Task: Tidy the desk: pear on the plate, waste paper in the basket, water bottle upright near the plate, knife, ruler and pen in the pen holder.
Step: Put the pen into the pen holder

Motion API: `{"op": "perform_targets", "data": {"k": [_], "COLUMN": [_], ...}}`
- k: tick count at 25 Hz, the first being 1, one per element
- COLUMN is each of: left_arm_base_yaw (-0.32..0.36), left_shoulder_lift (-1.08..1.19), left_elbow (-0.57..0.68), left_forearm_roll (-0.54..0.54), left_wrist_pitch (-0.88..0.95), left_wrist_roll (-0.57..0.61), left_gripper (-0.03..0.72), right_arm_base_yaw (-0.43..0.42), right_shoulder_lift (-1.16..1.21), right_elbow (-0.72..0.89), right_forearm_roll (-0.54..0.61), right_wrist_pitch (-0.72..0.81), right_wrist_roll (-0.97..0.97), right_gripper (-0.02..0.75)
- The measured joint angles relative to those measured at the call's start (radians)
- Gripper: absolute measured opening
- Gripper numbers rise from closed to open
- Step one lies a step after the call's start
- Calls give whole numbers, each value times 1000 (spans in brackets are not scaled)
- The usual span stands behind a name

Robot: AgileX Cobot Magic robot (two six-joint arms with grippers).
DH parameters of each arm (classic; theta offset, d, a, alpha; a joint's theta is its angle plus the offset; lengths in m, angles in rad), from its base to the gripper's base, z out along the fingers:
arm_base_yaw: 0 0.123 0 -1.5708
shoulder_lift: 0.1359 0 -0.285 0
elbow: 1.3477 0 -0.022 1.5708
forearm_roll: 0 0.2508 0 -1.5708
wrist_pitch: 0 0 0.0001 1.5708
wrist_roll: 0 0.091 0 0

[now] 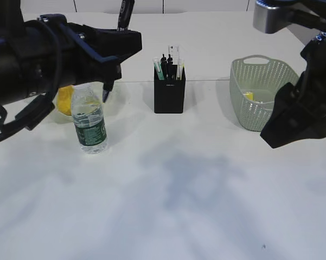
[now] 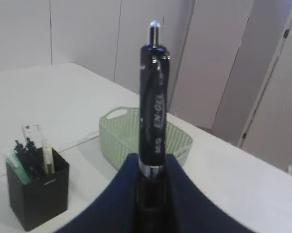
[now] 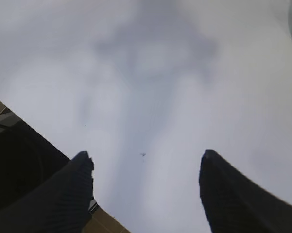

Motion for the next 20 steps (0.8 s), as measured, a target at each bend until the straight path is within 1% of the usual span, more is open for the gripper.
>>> {"op": "perform_targets", "data": {"k": [2,4,6,14,16,20], "left_arm_base_yaw": [0,0,0,0,0,0], "left_shoulder_lift": [27,58,75,83,82,84], "left_elbow": [0,0,0,0,0,0], "left_forearm_roll": [7,24,48,65,65,65], "left_wrist_pitch": [-72,-167,-215,-237,-237,-237], "left_wrist_roll": [-57,-90,-114,-144,-146,-159], "left_gripper": [59,59,59,59,59,59], "right_arm_base_yaw": [0,0,0,0,0,0], "right_shoulder_lift": [-2,-2,-2,-2,-2,-15], "right_elbow": [0,1,1,1,1,1], "right_forearm_roll": [0,0,8,103,144,270], "right_wrist_pitch": [-3,-11,-30,-143,-170,-217], "right_wrist_roll": [2,7,8,-1,-19,-84], "right_gripper": [507,507,507,507,507,507]}}
